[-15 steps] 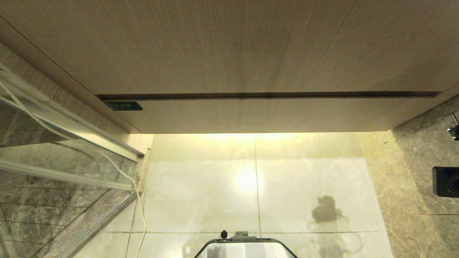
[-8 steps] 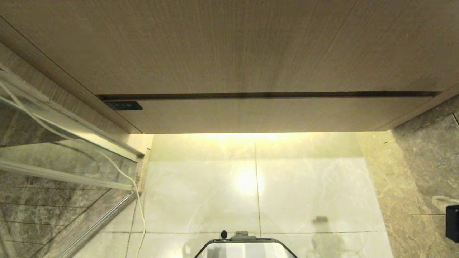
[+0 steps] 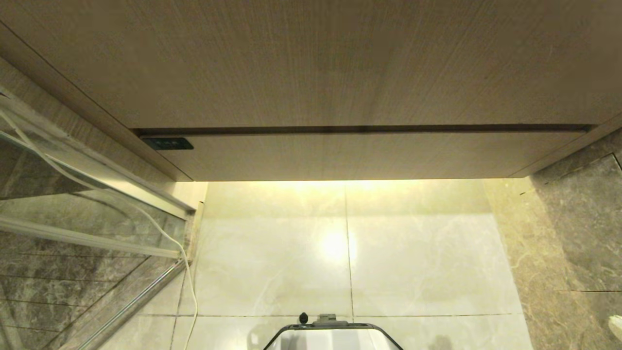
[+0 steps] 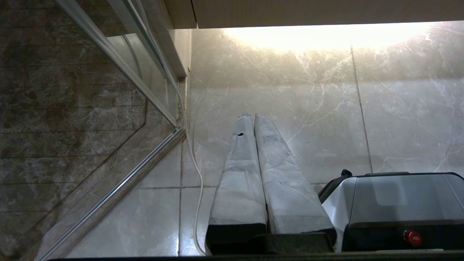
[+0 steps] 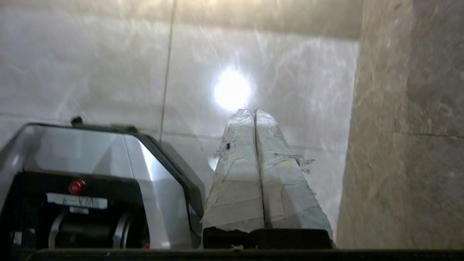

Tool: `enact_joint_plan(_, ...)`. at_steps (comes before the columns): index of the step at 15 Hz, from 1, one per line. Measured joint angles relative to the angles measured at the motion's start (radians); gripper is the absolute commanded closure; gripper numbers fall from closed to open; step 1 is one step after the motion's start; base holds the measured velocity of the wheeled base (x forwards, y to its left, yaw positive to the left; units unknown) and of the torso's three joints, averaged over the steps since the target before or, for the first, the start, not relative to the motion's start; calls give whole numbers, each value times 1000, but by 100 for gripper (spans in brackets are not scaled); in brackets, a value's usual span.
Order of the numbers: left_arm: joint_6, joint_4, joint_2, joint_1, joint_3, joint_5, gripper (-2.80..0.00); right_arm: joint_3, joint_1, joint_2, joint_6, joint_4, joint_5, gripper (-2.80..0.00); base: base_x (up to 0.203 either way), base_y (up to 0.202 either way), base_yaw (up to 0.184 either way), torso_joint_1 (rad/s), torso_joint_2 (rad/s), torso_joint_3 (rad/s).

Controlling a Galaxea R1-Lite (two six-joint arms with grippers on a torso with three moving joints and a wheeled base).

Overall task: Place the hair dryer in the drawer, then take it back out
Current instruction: Pull open the drawer

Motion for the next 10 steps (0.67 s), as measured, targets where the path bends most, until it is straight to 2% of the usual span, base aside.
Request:
enact_joint_plan(5,0,0,0,0,0,0,0,116,13,-368,-9,-3,106,0,0,0,0,0,0,0)
enact_joint_plan(6,0,0,0,0,0,0,0,126,21,-409,-6,-43,133,0,0,0,0,0,0,0)
enact_joint_plan(8,0,0,0,0,0,0,0,133,27,-451,-25,-121,132,0,0,0,0,0,0,0)
enact_joint_plan(10,0,0,0,0,0,0,0,135,20,-470,-69,-91,149,0,0,0,0,0,0,0)
